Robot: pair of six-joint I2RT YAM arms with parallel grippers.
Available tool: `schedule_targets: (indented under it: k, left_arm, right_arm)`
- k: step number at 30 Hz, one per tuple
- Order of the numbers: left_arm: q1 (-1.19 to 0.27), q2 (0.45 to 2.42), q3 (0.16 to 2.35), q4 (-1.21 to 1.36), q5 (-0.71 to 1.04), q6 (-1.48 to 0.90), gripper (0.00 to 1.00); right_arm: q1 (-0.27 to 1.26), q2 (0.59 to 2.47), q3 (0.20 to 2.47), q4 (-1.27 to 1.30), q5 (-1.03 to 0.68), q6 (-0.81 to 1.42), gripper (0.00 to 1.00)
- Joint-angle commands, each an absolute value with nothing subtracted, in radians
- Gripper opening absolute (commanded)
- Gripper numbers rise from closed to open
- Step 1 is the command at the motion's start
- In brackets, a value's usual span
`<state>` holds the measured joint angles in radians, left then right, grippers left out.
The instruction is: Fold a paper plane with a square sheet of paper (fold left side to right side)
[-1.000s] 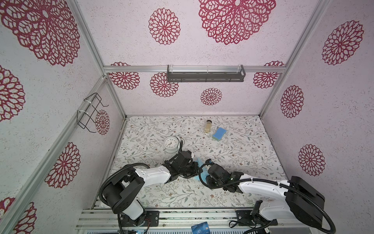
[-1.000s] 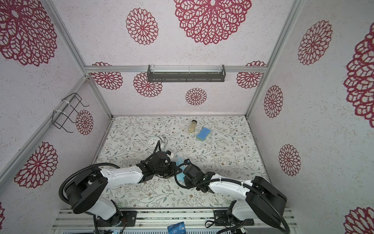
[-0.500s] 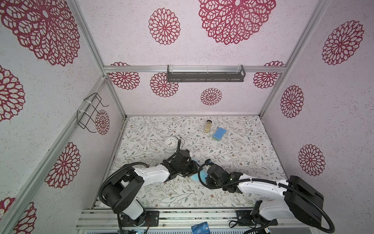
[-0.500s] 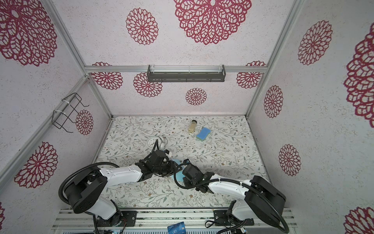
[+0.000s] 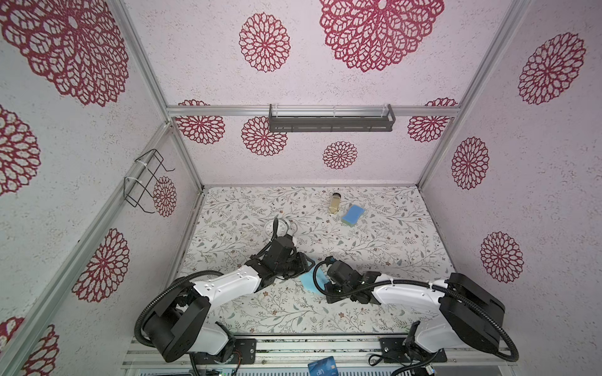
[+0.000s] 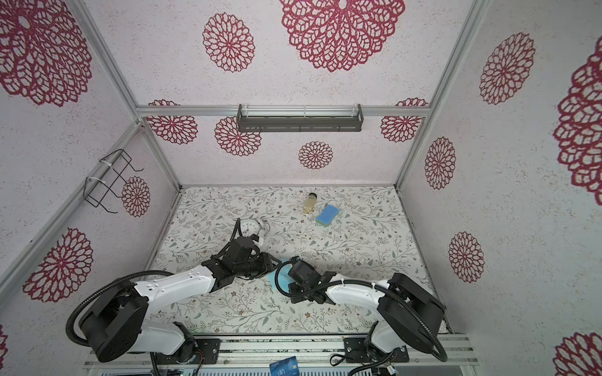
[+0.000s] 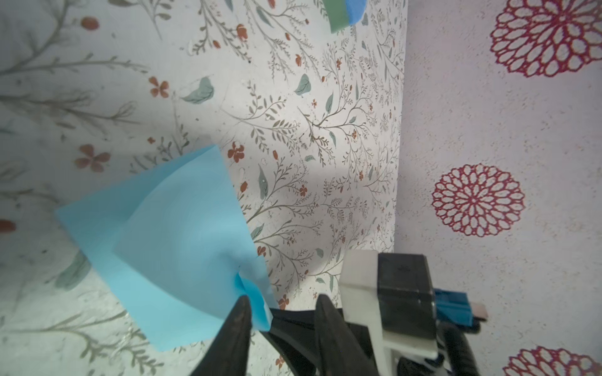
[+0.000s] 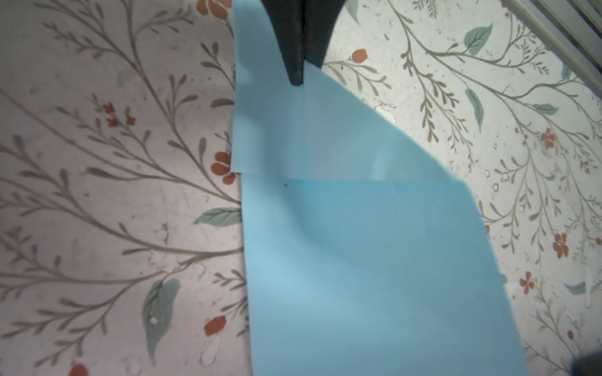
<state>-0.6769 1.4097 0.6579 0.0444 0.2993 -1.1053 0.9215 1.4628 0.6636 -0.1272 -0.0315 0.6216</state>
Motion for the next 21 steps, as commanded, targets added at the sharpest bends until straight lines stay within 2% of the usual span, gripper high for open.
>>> schedule_targets:
  k: [1,3,13,21]
  left_arm:
    - [-0.675,1.387,0.615,0.044,0.275,-1.112,0.10]
    - [-0.676,1.384,0.598,0.057,0.277,-1.118,0.00]
    - [-0.744,1.486,0.624,0.121,0.292,-1.121,0.00]
    - [-0.806,1.603,0.669,0.183,0.313,-1.136,0.00]
  right_arm:
    - [0.891,1.470,0.677,-0.149,-0.095,0.694,0.00]
    - [0.868,1.469,0.661,-0.128,-0.126,0.714,0.00]
    - [0.806,1.478,0.614,-0.054,-0.236,0.751,0.00]
    - [0.803,1.460,0.609,-0.035,-0.253,0.746,0.00]
